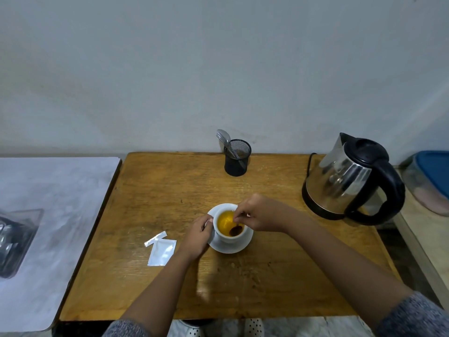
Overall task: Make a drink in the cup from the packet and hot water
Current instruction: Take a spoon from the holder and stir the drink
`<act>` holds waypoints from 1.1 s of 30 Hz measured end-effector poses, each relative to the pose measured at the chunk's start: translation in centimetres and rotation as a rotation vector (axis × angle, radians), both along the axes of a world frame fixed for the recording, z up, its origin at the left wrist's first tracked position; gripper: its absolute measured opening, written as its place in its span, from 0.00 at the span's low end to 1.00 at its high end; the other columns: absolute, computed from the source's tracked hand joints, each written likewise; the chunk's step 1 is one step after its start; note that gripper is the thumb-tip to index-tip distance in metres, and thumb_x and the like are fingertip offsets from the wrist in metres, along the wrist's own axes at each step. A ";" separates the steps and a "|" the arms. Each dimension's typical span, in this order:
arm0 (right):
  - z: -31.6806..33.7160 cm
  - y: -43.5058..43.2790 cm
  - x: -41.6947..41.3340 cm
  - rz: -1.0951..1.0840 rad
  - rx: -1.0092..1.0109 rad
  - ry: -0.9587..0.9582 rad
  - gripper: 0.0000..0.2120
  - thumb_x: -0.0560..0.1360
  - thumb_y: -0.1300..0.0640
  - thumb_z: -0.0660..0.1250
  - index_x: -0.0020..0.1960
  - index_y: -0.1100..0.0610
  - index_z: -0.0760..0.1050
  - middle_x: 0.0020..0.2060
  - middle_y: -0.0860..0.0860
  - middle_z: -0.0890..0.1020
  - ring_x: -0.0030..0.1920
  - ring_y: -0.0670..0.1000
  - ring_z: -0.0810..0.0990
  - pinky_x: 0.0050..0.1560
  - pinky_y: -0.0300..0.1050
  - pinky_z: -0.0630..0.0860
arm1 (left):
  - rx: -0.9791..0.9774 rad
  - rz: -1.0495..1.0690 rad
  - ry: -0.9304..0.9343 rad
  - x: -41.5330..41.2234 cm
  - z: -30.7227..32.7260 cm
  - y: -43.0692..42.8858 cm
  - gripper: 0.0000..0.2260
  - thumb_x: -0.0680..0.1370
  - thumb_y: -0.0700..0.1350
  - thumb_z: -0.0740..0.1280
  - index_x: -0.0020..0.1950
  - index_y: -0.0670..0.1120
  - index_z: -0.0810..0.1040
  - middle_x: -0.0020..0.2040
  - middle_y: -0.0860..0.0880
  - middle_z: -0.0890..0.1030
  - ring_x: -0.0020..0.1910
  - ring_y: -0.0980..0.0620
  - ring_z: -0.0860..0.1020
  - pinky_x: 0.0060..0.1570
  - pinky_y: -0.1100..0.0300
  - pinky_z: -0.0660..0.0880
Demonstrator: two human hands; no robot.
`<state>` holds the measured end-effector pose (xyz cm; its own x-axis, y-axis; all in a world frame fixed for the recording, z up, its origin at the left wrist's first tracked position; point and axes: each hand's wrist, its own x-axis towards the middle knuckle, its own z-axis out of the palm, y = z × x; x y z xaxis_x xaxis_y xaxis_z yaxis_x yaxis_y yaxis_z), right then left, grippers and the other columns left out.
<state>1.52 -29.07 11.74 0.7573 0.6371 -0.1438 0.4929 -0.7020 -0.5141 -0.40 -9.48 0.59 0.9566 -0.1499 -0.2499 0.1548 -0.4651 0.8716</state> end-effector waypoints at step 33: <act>-2.6 2.8 -1.3 -0.286 0.202 -0.157 0.13 0.75 0.60 0.61 0.40 0.67 0.79 0.31 0.58 0.81 0.32 0.55 0.76 0.35 0.49 0.72 | -0.021 -0.001 0.062 0.2 0.5 -0.2 0.11 0.80 0.42 0.56 0.49 0.41 0.77 0.48 0.40 0.79 0.44 0.49 0.74 0.42 0.56 0.68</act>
